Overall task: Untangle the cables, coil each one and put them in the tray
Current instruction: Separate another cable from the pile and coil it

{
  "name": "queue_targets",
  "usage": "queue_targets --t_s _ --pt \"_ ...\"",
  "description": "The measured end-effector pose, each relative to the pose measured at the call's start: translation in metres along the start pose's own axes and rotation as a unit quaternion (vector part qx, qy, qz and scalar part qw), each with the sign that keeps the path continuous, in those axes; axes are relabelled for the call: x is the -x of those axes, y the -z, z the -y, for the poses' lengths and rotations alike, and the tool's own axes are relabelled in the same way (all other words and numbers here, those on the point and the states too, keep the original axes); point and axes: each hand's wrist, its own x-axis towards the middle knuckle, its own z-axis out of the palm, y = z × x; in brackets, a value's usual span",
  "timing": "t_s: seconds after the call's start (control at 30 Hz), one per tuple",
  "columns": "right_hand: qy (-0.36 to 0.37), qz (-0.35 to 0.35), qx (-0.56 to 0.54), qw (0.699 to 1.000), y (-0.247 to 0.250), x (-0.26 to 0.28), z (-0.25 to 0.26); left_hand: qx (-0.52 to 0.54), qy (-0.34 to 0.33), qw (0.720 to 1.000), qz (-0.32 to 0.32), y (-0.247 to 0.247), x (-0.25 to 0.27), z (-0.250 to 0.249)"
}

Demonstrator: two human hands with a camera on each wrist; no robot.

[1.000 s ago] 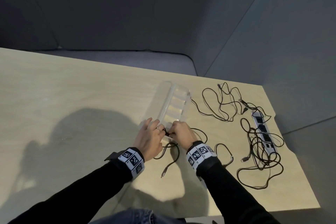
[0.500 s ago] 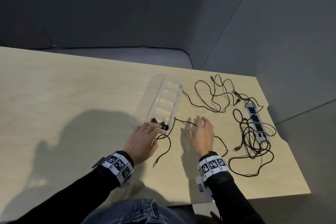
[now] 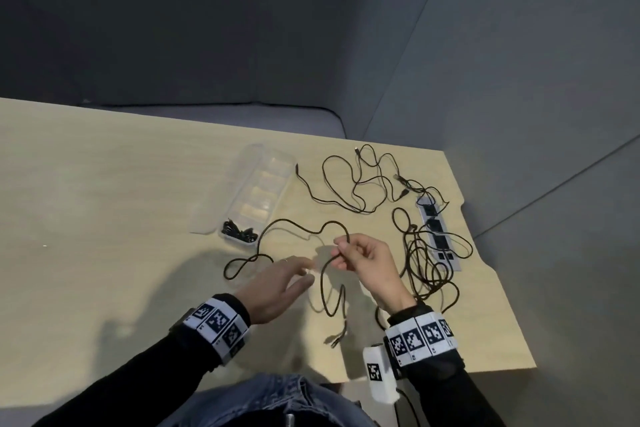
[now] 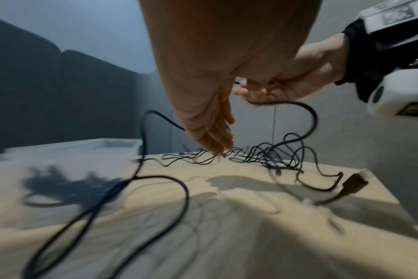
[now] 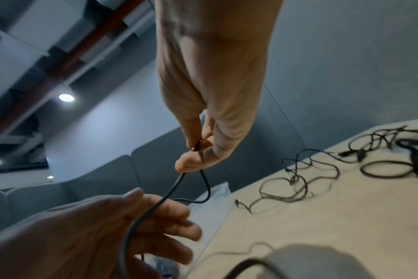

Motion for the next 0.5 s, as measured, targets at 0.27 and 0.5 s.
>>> queue_targets --t_s 0.27,0.5 --pt "0.072 -0.055 -0.118 0.989 0.059 0.014 0.042 0.124 -0.081 0.989 -0.028 -0.055 -0.012 -0.056" --pt "0.147 -0.205 -0.175 0.952 0.112 0.026 0.066 -0.022 0.034 0.995 -0.093 -0.052 -0.028 -0.029"
